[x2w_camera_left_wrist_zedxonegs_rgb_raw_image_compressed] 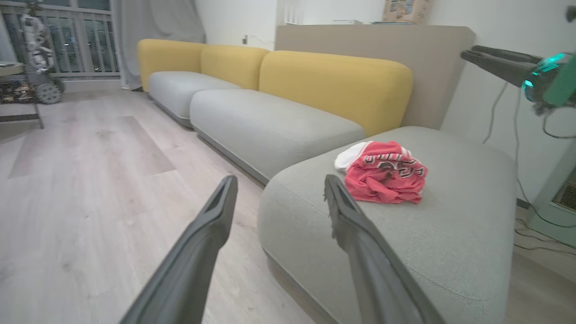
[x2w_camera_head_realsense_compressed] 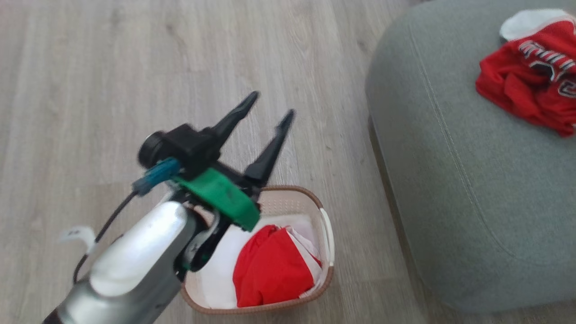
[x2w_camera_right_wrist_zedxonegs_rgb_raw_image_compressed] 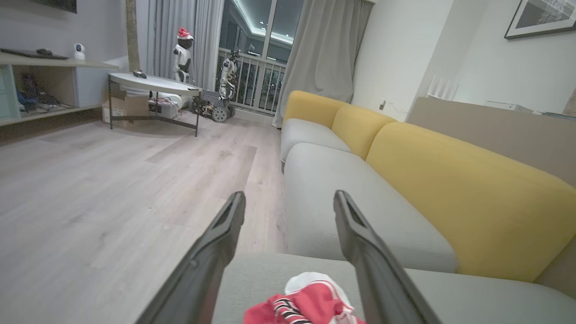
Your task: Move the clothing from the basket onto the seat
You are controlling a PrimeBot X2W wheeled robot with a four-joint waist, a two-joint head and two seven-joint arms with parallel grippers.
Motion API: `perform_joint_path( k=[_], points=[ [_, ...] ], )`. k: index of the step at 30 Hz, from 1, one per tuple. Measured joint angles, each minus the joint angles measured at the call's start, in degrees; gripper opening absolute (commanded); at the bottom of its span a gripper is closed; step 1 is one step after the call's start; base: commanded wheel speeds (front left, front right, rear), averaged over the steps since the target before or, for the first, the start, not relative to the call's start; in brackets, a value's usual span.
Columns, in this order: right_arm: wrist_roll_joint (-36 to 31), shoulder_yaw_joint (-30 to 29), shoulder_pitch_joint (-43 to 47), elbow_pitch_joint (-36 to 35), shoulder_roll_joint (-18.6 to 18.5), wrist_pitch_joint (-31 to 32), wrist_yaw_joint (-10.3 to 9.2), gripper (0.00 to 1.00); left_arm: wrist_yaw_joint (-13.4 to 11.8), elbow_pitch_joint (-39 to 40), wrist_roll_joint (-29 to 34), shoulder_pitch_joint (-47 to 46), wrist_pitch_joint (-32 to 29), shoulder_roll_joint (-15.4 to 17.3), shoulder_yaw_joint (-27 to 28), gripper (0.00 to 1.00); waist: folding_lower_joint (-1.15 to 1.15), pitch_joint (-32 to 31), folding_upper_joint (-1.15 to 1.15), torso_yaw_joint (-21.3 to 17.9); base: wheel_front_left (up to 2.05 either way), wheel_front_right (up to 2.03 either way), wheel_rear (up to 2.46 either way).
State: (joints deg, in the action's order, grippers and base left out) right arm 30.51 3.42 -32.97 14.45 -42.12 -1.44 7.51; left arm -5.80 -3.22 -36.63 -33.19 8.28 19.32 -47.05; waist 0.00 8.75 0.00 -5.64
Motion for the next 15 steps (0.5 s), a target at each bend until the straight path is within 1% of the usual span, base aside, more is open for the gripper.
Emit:
perform_joint_path(
  k=[4,8,12,15],
  points=[
    [-4.2,-4.1,7.8,-8.1,7.0,-0.1,0.0,1.0,-1.9,0.1,-1.1,3.0,1.2,1.7,1.9,1.0,0.0,-2.0,0.0,1.5,0.0,0.0,0.0],
    [-8.0,-6.9,14.5,-15.5,12.9,0.1,0.0,1.0,-3.9,0.7,-1.7,5.8,1.6,3.4,3.6,1.0,0.0,-3.6,0.0,3.0,0.0,0.0,0.0],
    [-10.9,-7.8,19.5,-19.8,16.4,0.5,0.0,1.0,-5.5,1.8,-2.5,7.9,2.4,4.7,5.4,1.0,0.0,-4.9,0.0,4.5,0.0,0.0,0.0],
    [-11.5,-8.8,22.7,-21.5,19.3,-0.1,0.0,1.0,-6.7,2.9,-2.5,9.6,2.8,5.8,6.6,1.0,0.0,-5.4,0.0,5.8,0.0,0.0,0.0]
  ],
)
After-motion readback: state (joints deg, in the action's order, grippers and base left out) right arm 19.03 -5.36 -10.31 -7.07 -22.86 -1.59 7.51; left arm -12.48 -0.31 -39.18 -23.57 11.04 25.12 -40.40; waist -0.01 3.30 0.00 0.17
